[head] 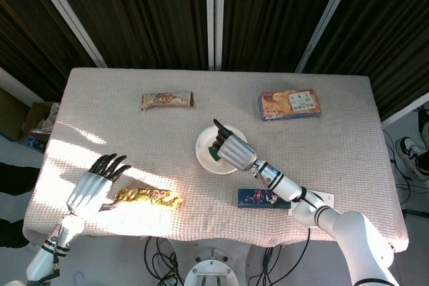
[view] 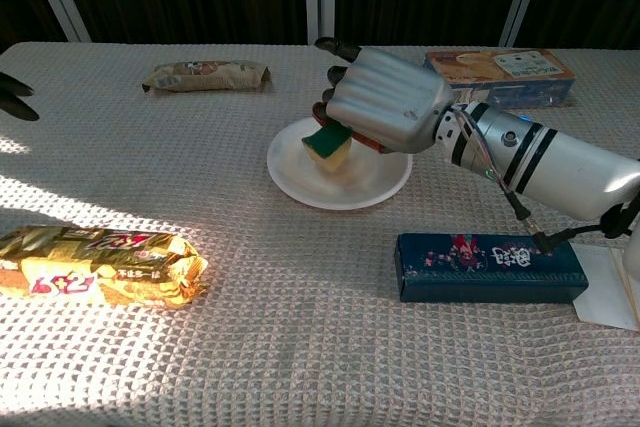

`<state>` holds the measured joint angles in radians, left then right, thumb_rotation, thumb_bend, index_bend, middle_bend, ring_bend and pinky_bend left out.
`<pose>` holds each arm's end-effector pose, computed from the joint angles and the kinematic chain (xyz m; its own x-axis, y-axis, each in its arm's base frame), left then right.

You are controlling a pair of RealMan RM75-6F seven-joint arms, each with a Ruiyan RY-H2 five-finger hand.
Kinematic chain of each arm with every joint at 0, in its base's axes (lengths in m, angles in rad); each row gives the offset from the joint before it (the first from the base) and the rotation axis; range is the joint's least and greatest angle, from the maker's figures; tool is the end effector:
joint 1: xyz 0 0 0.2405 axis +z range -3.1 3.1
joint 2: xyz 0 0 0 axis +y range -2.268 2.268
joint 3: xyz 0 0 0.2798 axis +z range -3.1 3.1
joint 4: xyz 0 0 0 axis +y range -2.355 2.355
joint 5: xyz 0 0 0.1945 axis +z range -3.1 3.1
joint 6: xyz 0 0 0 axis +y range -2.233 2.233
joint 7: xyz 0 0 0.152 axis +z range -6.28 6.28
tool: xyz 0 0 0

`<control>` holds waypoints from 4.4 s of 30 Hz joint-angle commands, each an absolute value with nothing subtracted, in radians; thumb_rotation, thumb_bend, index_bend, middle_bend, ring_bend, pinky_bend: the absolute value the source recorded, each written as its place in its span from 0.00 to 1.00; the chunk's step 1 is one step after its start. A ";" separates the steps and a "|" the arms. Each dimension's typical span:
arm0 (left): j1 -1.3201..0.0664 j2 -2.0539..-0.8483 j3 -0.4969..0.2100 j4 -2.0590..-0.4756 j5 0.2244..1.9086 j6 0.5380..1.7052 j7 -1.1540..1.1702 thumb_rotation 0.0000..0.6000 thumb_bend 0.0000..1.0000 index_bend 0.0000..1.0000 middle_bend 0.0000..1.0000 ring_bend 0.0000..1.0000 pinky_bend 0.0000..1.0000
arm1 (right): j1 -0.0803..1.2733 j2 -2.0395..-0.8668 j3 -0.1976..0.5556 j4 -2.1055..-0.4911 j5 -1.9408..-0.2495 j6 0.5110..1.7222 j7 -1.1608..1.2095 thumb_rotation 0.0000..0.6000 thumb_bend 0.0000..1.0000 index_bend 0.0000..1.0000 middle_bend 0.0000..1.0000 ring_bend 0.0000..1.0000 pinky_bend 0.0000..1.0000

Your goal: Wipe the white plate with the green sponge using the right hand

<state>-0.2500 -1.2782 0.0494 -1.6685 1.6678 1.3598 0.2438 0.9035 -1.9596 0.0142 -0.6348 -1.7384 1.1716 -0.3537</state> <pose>-0.2565 0.2066 0.0896 0.4784 0.1117 0.8710 0.8338 -0.3689 -0.4107 -0.1197 -0.3789 -0.0924 0.7248 0.4368 0.5327 -0.1582 -0.6471 0.7458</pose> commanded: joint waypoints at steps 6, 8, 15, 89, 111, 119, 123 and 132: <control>-0.245 -1.282 0.053 -1.666 1.662 1.358 0.245 1.00 0.02 0.20 0.11 0.09 0.14 | 0.894 -1.960 -0.035 -0.642 -1.739 1.080 -0.373 1.00 0.50 0.87 0.61 0.33 0.06; -0.245 -1.281 0.053 -1.666 1.658 1.356 0.244 1.00 0.02 0.20 0.11 0.09 0.14 | 0.896 -1.976 -0.033 -0.619 -1.735 1.071 -0.371 1.00 0.51 0.87 0.61 0.33 0.06; -0.246 -1.274 0.051 -1.675 1.663 1.360 0.252 1.00 0.02 0.20 0.11 0.09 0.14 | 0.910 -1.994 0.000 -0.615 -1.731 1.151 -0.312 1.00 0.51 0.87 0.61 0.33 0.06; -0.238 -1.275 0.049 -1.678 1.653 1.354 0.262 1.00 0.02 0.19 0.11 0.09 0.14 | 0.877 -1.917 -0.036 -0.754 -1.683 1.123 -0.143 1.00 0.52 0.87 0.64 0.36 0.06; -0.236 -1.269 0.050 -1.685 1.647 1.355 0.268 1.00 0.02 0.19 0.11 0.09 0.14 | 0.943 -1.992 0.048 -0.670 -1.651 1.077 -0.169 1.00 0.52 0.87 0.65 0.37 0.06; -0.236 -1.269 0.048 -1.680 1.668 1.371 0.262 1.00 0.02 0.19 0.11 0.09 0.14 | 0.827 -1.861 0.048 -0.752 -1.599 1.146 -0.184 1.00 0.52 0.87 0.64 0.35 0.06; -0.240 -1.271 0.044 -1.685 1.674 1.372 0.268 1.00 0.02 0.19 0.11 0.09 0.14 | 0.787 -1.825 0.054 -0.736 -1.551 1.109 -0.182 1.00 0.52 0.81 0.62 0.35 0.05; -0.243 -1.269 0.043 -1.703 1.674 1.366 0.288 1.00 0.02 0.19 0.11 0.09 0.14 | 0.756 -1.821 0.057 -0.701 -1.487 0.993 -0.196 1.00 0.47 0.17 0.27 0.09 0.00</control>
<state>-0.2431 -1.2691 0.0428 -1.7025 1.6745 1.3666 0.2878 0.7637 -1.8263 0.0566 -0.6931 -1.4939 0.9992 -0.1879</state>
